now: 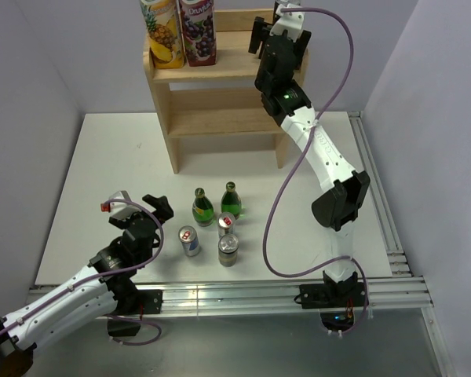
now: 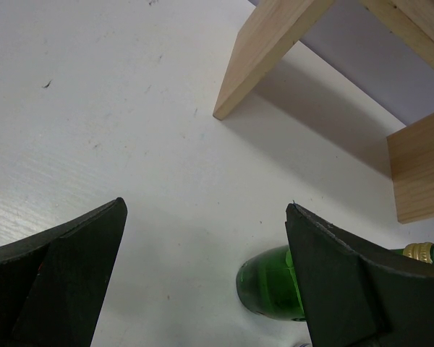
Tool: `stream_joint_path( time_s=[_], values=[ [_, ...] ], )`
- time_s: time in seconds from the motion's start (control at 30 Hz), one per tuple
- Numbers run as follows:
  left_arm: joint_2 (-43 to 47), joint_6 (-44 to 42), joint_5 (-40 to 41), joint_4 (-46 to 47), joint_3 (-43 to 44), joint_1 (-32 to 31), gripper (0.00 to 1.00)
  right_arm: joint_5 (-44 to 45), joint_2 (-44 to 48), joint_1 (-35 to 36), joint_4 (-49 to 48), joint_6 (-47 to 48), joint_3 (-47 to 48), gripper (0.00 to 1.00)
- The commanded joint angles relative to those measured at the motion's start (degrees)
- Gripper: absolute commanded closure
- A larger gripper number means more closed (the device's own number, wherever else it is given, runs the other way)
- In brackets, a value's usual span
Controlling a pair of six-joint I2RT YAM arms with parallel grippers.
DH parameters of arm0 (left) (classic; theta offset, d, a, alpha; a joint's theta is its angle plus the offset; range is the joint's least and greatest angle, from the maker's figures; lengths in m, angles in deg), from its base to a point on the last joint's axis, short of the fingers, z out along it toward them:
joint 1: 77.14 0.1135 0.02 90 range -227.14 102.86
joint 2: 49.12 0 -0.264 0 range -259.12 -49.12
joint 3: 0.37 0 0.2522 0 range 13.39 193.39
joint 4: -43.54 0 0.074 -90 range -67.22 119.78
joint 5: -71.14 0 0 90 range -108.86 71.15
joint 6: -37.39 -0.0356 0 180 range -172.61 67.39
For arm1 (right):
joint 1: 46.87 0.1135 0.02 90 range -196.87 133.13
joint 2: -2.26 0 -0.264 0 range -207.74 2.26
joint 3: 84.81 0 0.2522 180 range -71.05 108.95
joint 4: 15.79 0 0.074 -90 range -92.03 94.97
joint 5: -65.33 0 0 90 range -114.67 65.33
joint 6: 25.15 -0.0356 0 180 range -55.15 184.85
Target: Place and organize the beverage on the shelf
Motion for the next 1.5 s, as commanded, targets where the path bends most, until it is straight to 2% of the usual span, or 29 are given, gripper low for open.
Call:
stream_joint_path(
  time_s=[0.0,0.2,0.47,0.67,1.0,1.23,1.33,1.47],
  values=[
    [0.63,0.73,-0.23,0.39,-0.4,0.16,0.01,7.63,-0.12,-3.89,-3.39,2.24,2.86,0.07],
    [0.98,0.73,-0.14,0.48,-0.49,0.34,0.01,7.38,-0.47,-3.89,-3.66,2.69,3.3,0.07],
    [1.16,0.73,-0.06,0.39,-0.49,0.34,0.01,8.96,1.98,-3.36,-3.48,2.34,-0.56,0.06],
    [1.16,0.65,-0.23,0.48,-0.57,0.43,0.01,6.94,9.54,-2.57,-3.3,-2.05,-12.58,0.05],
    [0.63,0.38,-0.06,0.92,-0.4,0.6,0.01,8.69,17.71,0.68,-1.99,-2.76,-22.88,0.05],
    [0.11,0.29,-0.06,1.01,-0.23,0.6,0.01,9.39,30.53,4.81,2.67,-8.38,-32.98,0.06],
    [-0.07,0.29,-0.23,1.1,-0.22,0.69,0.01,9.05,38.71,8.76,2.58,-10.67,-41.06,0.06],
    [-0.51,0.12,-0.49,1.36,-0.22,0.69,0.01,3.35,48.64,14.3,4.6,-14.79,-54.15,0.09]
  ],
)
